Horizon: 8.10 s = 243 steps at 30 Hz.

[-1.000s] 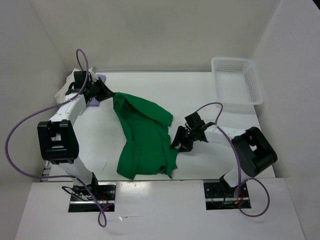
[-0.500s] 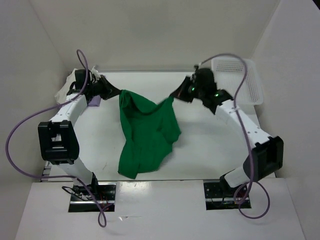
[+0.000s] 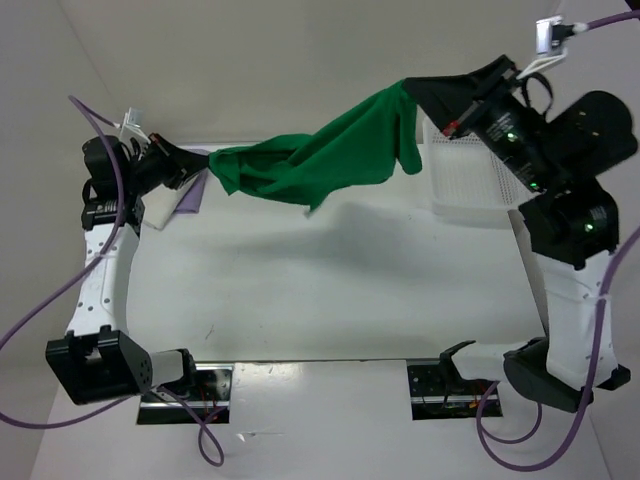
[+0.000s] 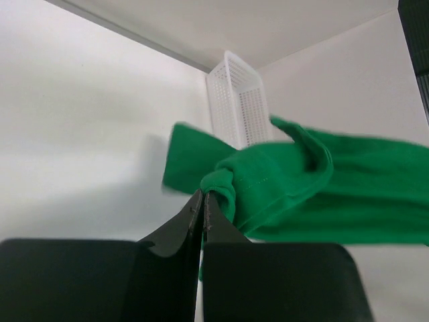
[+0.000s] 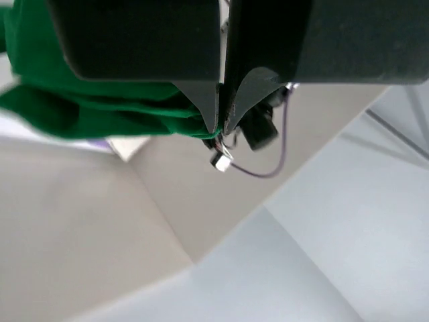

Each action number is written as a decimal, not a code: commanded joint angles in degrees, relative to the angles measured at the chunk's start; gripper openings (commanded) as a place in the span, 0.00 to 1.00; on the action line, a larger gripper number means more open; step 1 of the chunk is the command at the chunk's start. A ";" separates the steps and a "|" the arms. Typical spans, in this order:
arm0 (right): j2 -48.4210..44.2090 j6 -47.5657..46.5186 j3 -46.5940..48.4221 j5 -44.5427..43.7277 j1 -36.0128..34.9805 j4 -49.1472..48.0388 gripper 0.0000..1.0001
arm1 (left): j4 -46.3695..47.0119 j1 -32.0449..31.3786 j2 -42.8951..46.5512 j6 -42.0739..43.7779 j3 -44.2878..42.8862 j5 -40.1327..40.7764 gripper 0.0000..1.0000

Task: Fold and stack the t-shirts
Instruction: Flatten out the tshirt, then grap the side of the flattened tshirt closest away from the robot with both arms, then fold the flattened tshirt in 1/3 of the way

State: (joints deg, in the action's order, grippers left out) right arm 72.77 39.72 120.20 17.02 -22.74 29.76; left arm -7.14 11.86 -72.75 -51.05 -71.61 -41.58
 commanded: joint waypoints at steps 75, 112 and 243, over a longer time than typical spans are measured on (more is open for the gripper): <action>5.18 18.90 -93.22 -9.11 -17.42 -30.81 0.44 | 2.47 12.05 -15.04 -13.72 32.24 7.74 0.78; -8.34 11.79 -65.92 -19.73 -17.00 -1.24 0.00 | -3.05 2.49 -8.74 -11.72 14.59 14.41 0.00; 25.24 -4.23 -39.14 -7.96 18.44 -7.79 0.44 | -12.46 2.91 -18.49 4.46 8.84 33.85 0.51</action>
State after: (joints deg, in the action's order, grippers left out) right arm 107.09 35.64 85.45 11.33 -4.67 23.92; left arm -20.49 14.46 -97.10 -46.83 -66.28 -8.16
